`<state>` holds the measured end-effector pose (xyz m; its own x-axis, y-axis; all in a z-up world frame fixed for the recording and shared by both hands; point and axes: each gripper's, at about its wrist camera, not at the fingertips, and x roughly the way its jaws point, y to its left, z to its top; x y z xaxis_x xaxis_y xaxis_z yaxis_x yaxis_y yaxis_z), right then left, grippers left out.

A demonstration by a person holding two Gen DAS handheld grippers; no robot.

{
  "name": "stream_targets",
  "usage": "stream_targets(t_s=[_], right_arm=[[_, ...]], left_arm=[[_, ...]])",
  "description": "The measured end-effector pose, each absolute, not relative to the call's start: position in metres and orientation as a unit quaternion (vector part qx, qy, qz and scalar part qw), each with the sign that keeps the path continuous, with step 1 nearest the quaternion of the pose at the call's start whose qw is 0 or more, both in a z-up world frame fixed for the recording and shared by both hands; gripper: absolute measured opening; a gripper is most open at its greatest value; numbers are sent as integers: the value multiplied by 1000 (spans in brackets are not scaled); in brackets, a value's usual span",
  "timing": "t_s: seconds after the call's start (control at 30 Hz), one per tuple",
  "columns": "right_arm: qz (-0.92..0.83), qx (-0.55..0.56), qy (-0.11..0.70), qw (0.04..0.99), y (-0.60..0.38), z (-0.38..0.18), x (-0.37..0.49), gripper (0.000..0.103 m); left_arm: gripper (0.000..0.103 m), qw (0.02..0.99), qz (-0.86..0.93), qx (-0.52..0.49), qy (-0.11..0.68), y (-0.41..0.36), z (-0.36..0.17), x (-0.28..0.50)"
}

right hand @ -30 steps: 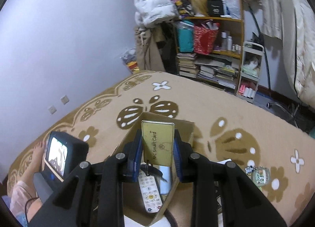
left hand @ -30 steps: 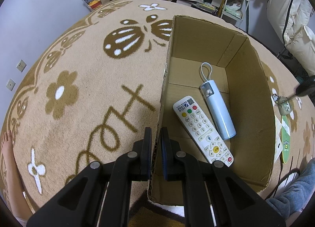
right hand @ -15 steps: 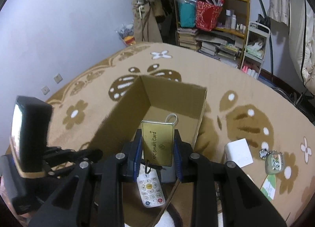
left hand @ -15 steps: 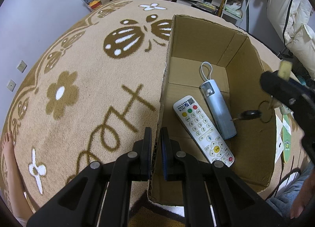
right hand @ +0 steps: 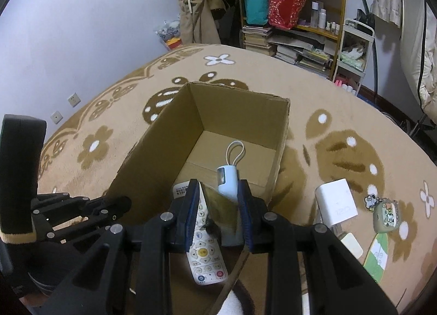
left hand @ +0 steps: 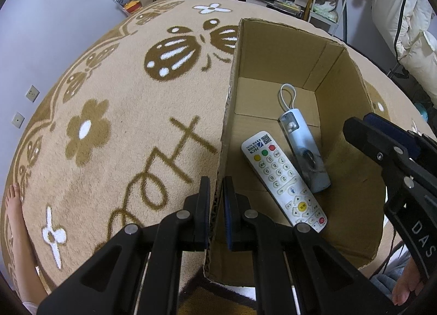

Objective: Organize rigid objects
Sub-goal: 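Carry the card over the box and release it inside with the right gripper, then move the right gripper back to the items beside the box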

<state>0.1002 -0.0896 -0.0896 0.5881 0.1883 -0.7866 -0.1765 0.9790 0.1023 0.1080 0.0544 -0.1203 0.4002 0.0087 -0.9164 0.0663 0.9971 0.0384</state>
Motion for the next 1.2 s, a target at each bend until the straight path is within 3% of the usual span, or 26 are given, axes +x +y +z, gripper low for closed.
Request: stream_targets(t_s=[0.17, 0.27, 0.33, 0.43, 0.63, 0.9, 1.2], right_arm=[[96, 5, 441, 892, -92, -85, 98, 31], [87, 17, 438, 895, -100, -80, 96, 45], [73, 26, 434, 898, -106, -77, 95, 64], [50, 45, 430, 900, -120, -72, 92, 80], [17, 64, 421, 905, -148, -67, 88, 96], [-5, 76, 430, 900, -180, -68, 87, 103], [-42, 98, 450, 886, -215, -80, 82, 103]], left_arm=[[9, 837, -17, 36, 546, 55, -120, 107], [9, 836, -17, 34, 547, 55, -120, 107], [9, 836, -16, 35, 547, 55, -120, 107], [9, 836, -17, 33, 548, 56, -121, 107], [9, 835, -18, 31, 549, 57, -121, 107], [10, 835, -16, 39, 549, 55, -122, 107], [10, 835, -16, 35, 549, 55, -121, 108]])
